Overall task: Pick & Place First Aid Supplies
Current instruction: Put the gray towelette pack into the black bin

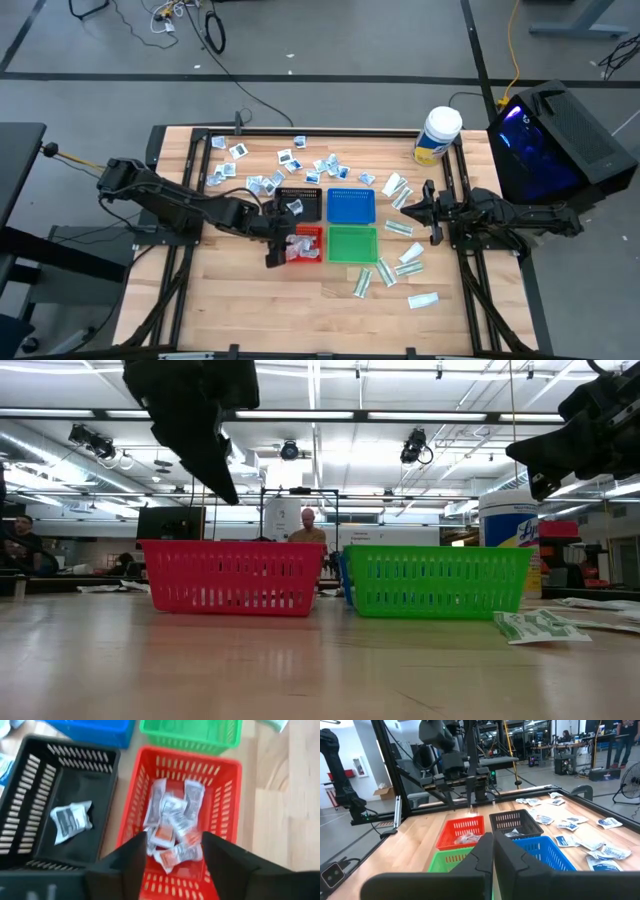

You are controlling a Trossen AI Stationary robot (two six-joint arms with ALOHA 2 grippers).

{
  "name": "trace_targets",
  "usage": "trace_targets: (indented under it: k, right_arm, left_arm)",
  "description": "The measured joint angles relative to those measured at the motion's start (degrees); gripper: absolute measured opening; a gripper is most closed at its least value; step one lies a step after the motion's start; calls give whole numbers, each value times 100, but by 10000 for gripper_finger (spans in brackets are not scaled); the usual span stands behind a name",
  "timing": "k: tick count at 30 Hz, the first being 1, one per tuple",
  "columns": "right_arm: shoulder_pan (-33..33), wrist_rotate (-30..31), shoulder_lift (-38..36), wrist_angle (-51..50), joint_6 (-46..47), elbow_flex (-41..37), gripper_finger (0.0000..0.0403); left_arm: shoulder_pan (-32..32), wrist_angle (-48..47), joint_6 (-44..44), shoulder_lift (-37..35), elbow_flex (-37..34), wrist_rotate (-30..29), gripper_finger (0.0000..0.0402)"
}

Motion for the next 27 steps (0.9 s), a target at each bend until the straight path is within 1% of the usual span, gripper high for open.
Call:
trace_targets:
  k: [4,8,12,16,19,27]
  right_arm:
    - [0,0,1,1,2,2,18]
    - [0,0,0,-4,2,0,18]
    - [1,0,1,-5,0,0,18]
    - [1,2,2,-5,2,1,18]
    - [2,2,2,-5,2,2,18]
    - [2,2,2,-2,2,0,18]
  left_arm:
    - [4,31,-25,29,4,-13,249]
    - [33,8,-38,21,4,14,268]
    - [176,-119,-43,-53,4,288,270]
    - [436,-270,-46,-217,4,691,265]
    - [672,-403,-114,-404,4,873,261]
    - [1442,-624,-319,-1017,4,987,259]
